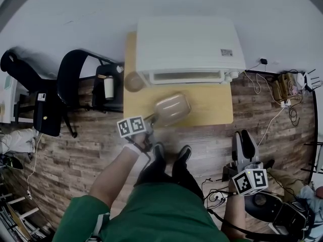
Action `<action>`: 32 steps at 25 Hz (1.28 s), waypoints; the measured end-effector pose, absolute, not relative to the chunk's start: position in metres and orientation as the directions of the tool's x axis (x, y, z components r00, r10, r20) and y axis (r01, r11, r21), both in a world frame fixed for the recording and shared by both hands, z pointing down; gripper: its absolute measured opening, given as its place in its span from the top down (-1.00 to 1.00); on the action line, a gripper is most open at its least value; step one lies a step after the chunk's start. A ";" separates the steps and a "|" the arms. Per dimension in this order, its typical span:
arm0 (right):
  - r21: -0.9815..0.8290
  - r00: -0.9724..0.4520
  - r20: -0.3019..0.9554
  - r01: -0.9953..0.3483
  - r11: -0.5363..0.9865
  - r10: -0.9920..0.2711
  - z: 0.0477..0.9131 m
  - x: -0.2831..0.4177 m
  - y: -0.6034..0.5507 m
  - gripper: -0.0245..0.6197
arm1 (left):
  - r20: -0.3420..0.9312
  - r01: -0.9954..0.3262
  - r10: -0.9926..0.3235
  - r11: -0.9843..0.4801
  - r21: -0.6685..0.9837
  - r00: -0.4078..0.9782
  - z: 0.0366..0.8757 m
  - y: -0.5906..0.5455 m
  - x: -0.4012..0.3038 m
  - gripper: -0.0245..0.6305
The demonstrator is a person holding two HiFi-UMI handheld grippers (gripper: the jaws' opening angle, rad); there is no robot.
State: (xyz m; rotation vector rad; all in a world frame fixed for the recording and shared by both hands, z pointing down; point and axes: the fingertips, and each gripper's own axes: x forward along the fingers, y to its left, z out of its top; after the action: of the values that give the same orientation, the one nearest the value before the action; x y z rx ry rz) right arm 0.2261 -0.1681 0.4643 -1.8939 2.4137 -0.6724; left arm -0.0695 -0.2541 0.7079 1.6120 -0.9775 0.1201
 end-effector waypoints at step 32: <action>-0.299 -0.345 0.170 -0.911 0.286 -0.923 0.418 0.212 -0.192 0.53 | 0.338 -0.525 -0.601 -0.165 0.835 0.725 0.562 -0.233 -0.068 0.80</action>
State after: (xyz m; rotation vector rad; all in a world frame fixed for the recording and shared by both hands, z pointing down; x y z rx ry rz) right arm 0.2122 -0.1918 0.4181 -1.7765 2.4898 -0.5391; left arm -0.0677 -0.2335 0.5615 1.8194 -0.8814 -0.0844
